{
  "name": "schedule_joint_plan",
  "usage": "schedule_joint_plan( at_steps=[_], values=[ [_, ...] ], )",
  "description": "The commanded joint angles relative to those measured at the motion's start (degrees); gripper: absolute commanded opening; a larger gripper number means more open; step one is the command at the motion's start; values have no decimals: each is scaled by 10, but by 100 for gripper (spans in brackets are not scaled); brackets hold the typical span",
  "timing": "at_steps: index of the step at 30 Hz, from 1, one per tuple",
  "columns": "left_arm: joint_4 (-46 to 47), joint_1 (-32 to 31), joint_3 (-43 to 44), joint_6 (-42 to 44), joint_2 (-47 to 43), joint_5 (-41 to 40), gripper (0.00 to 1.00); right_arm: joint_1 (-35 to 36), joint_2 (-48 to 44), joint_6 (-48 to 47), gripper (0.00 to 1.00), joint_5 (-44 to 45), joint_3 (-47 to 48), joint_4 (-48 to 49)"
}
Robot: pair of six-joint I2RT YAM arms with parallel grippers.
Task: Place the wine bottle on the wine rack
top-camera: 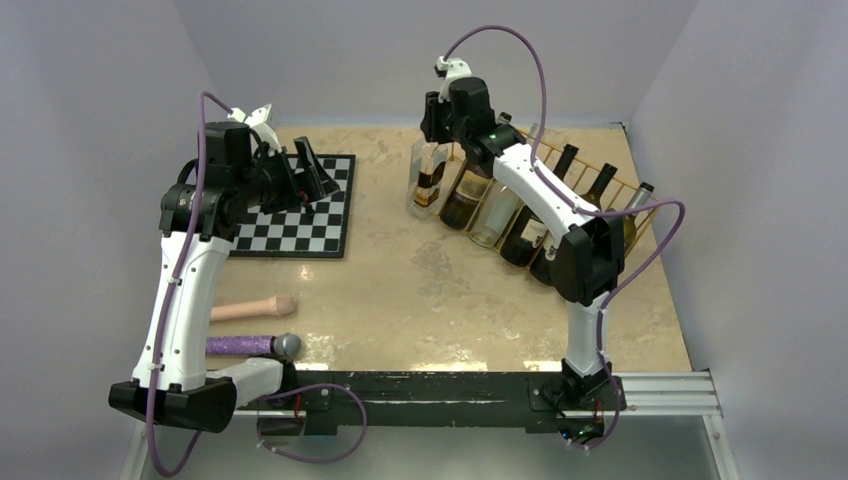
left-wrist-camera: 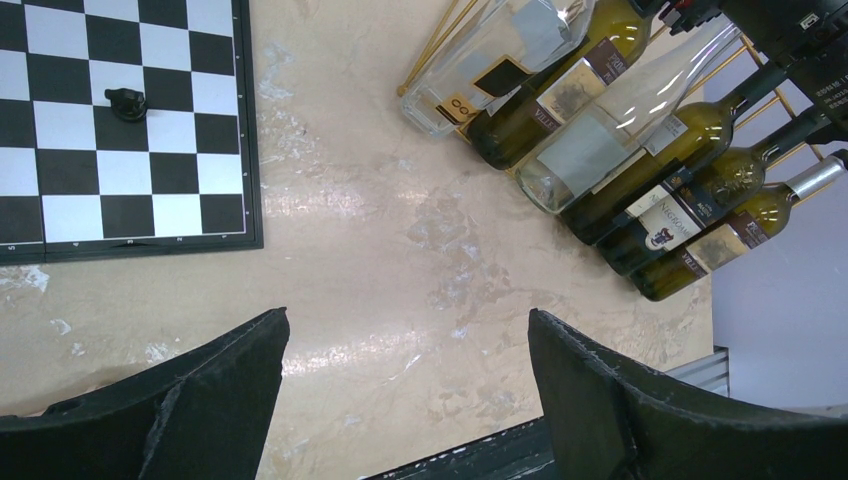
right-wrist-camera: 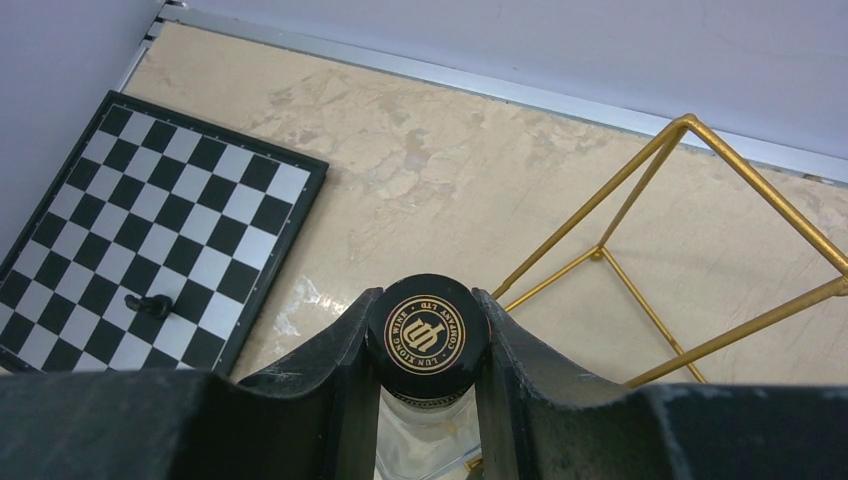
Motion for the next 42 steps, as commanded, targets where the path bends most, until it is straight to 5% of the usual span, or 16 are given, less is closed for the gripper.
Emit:
schedule_joint_plan(
  at_steps=[1, 12, 33, 42],
  values=[
    [2, -1, 12, 12, -2, 8, 92, -3, 8, 57, 3, -36, 18, 34],
    [4, -1, 16, 21, -11, -12, 93, -32, 35, 96, 31, -43, 31, -3],
    [-1, -1, 15, 17, -15, -23, 93, -72, 80, 124, 46, -37, 67, -36],
    [-8, -1, 19, 25, -13, -22, 92, -73, 78, 155, 72, -20, 54, -34]
  ],
)
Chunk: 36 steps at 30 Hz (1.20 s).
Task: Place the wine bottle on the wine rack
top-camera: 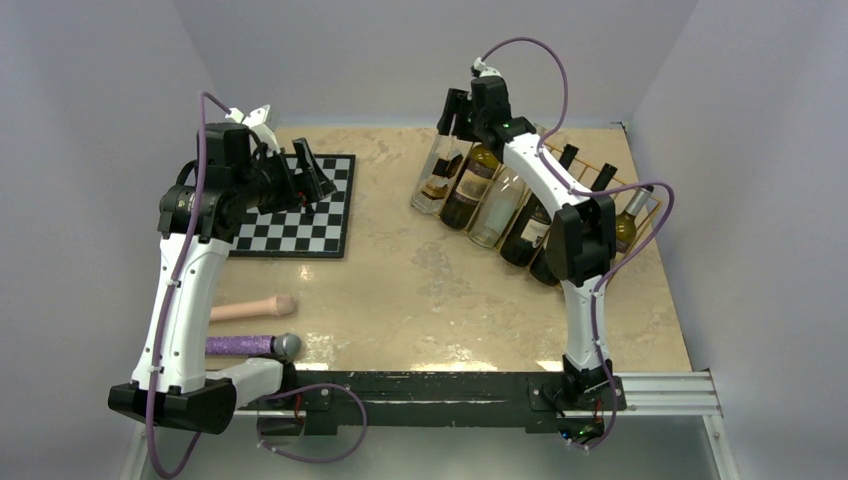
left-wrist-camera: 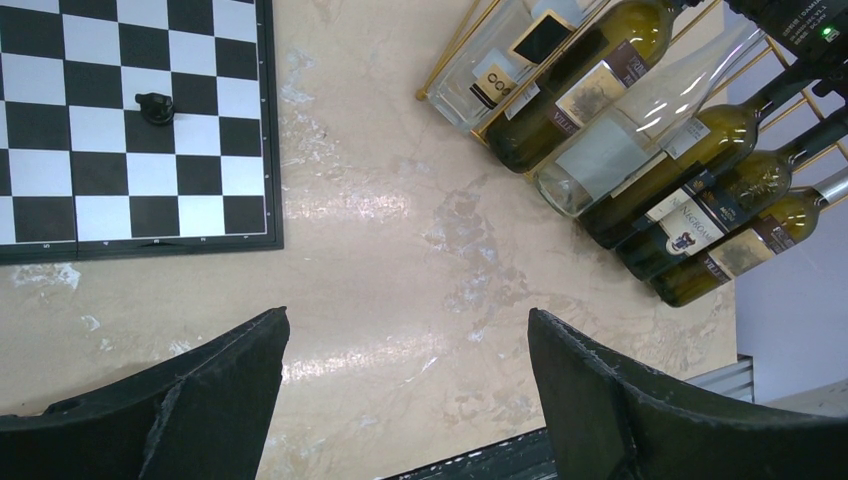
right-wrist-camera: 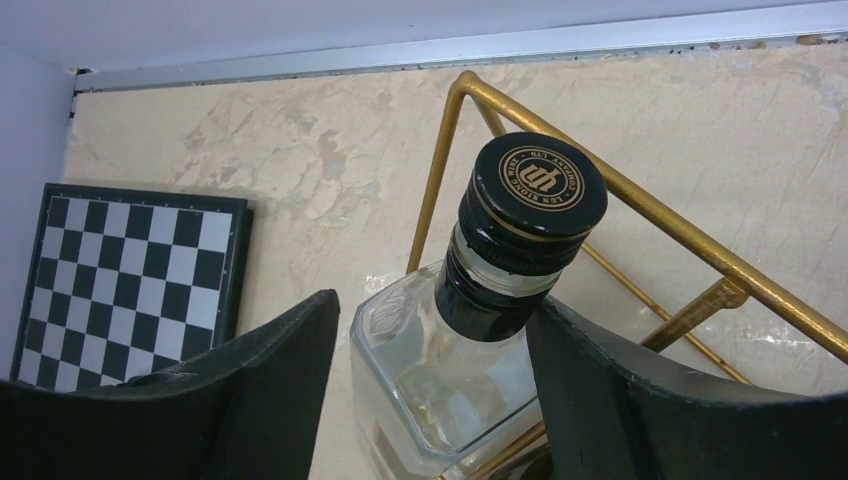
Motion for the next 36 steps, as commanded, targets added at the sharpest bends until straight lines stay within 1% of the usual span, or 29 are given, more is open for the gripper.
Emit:
schedule_joint_plan(
  at_steps=[1, 5, 7, 16, 22, 28, 32, 33, 36],
  values=[
    [-8, -1, 21, 16, -10, -7, 93, 5, -10, 28, 73, -2, 8, -8],
    [-12, -1, 24, 20, -15, -22, 93, 5, -1, 40, 74, 8, 26, -31],
    [-8, -1, 24, 17, -15, -19, 92, 4, -4, 52, 76, 10, 25, -34],
    [-8, -1, 26, 15, -12, -27, 93, 5, -6, 113, 91, 56, 86, -135],
    [-9, -1, 28, 14, -13, -27, 93, 5, -34, 116, 96, 80, 61, -120],
    [-6, -1, 29, 7, -16, -21, 93, 10, -89, 97, 96, 110, 39, -133],
    [7, -1, 29, 9, -18, 0, 97, 18, -144, 53, 96, 127, 34, -149],
    [11, -1, 29, 9, -19, 5, 99, 19, -161, 43, 96, 133, 31, -155],
    [22, -1, 30, 8, -22, 8, 99, 20, -218, 17, 96, 139, 10, -185]
  ],
)
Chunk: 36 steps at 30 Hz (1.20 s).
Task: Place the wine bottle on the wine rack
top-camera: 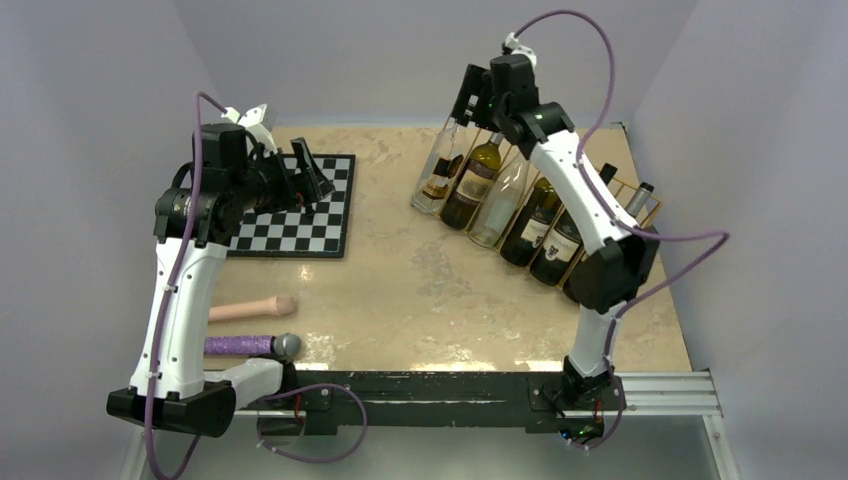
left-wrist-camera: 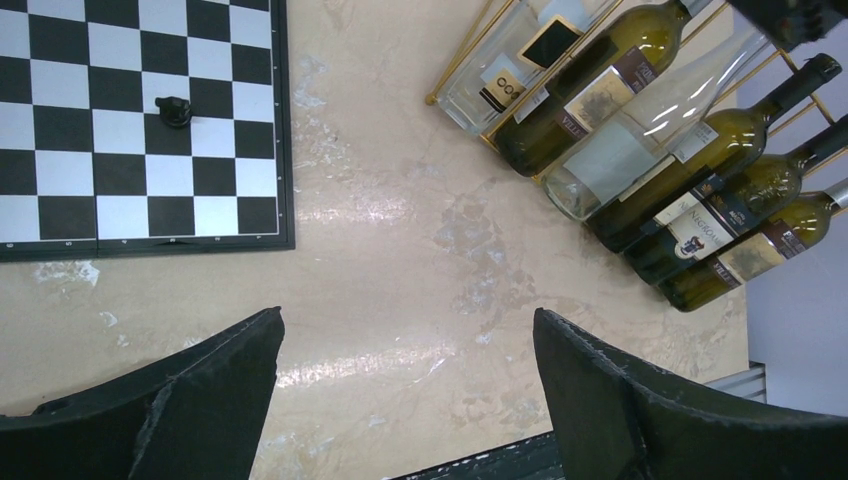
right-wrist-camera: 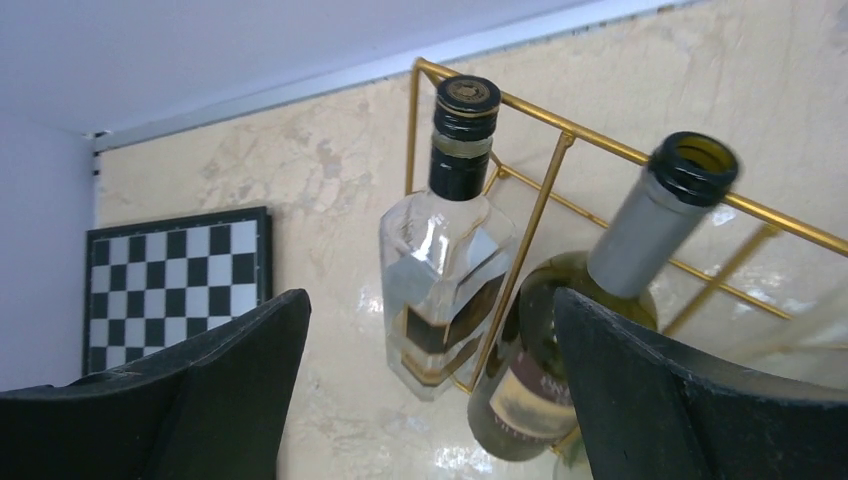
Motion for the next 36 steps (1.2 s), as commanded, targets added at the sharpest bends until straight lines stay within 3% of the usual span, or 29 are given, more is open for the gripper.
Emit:
schedule_joint_plan(
  at_steps=[1, 9, 18, 24, 28, 36],
  values=[
    [33, -1, 23, 2, -15, 18, 99, 5, -118, -57, 96, 37, -26, -29],
    [65, -1, 31, 30, -29, 35, 99, -3, -292, -105, 96, 167, -114, -203],
    [63, -1, 71, 90, -34, 45, 99, -29, -558, -123, 96, 185, -297, -206],
    [46, -2, 77, 105, -47, 27, 99, -29, -689, -166, 95, 210, -345, -212],
    [45, -2, 67, 114, -59, 33, 99, -30, -741, -198, 95, 216, -380, -186],
    [111, -2, 5, 83, -100, 29, 99, -29, -740, -205, 95, 175, -381, -171]
  ],
)
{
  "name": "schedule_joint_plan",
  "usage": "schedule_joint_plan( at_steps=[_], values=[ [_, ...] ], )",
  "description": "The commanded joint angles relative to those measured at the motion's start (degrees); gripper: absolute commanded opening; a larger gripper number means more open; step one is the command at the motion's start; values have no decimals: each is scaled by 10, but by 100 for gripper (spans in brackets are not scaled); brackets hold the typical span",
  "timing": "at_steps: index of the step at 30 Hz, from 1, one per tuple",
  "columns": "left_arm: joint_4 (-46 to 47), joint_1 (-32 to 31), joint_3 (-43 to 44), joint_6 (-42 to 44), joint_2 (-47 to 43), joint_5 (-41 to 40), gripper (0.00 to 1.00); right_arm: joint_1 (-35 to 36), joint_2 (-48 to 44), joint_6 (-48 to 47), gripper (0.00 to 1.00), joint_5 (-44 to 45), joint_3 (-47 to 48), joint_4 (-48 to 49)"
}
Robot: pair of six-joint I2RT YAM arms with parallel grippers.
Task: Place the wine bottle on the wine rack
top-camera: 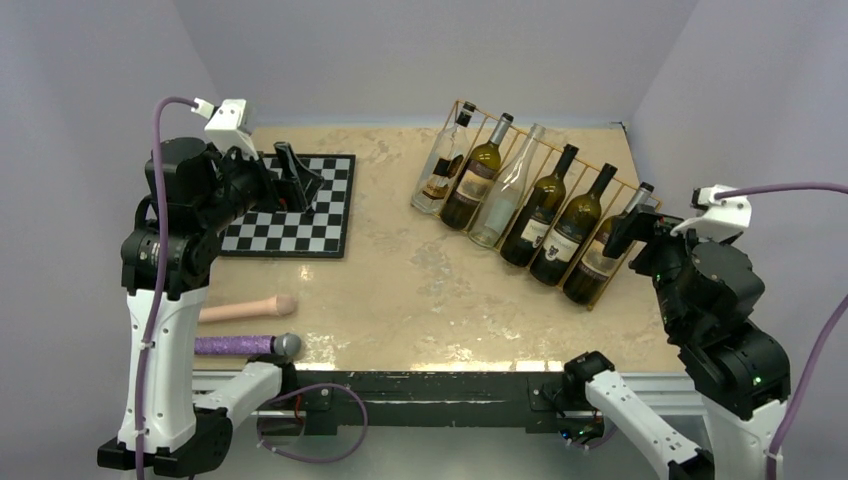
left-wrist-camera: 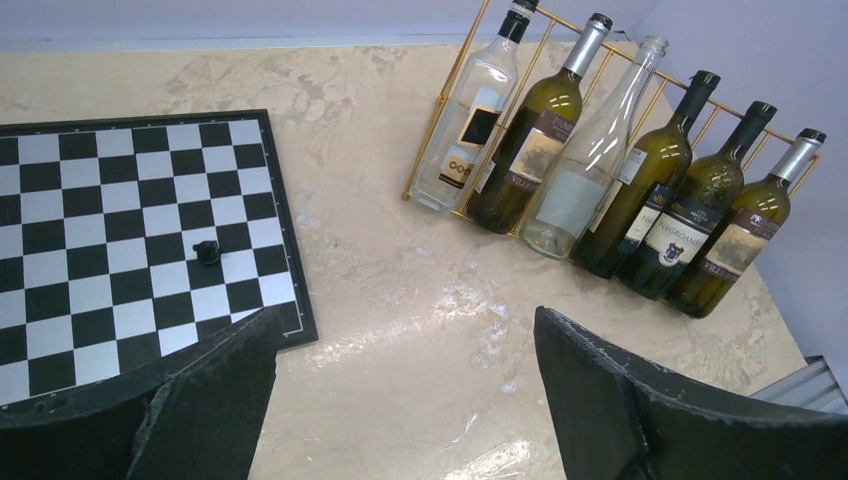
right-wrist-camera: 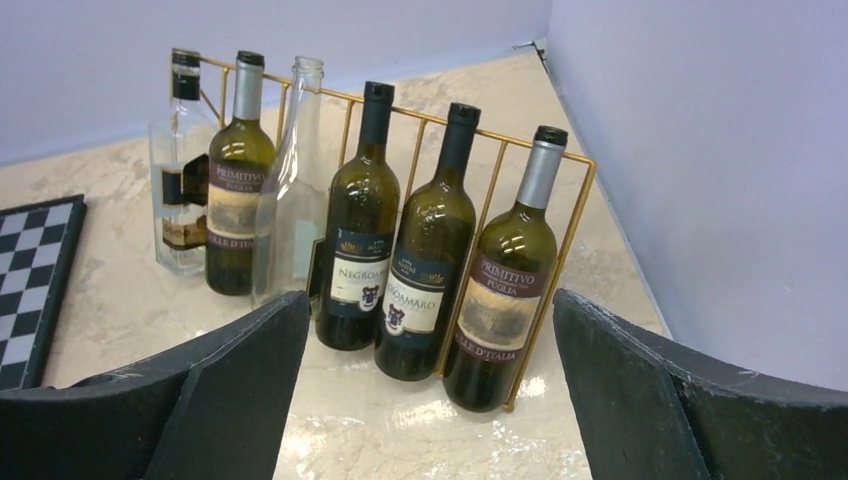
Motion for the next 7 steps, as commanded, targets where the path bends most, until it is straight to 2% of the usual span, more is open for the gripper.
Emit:
schedule_joint_plan(
  at_steps=[1, 7],
  values=[
    [51, -2, -25, -16, -20, -4, 99, -1, 14, -19, 95, -16, -1, 33],
    [39, -2, -19, -10, -19, -22, 99, -1, 16, -14, 95, -18, -2, 37]
  ],
)
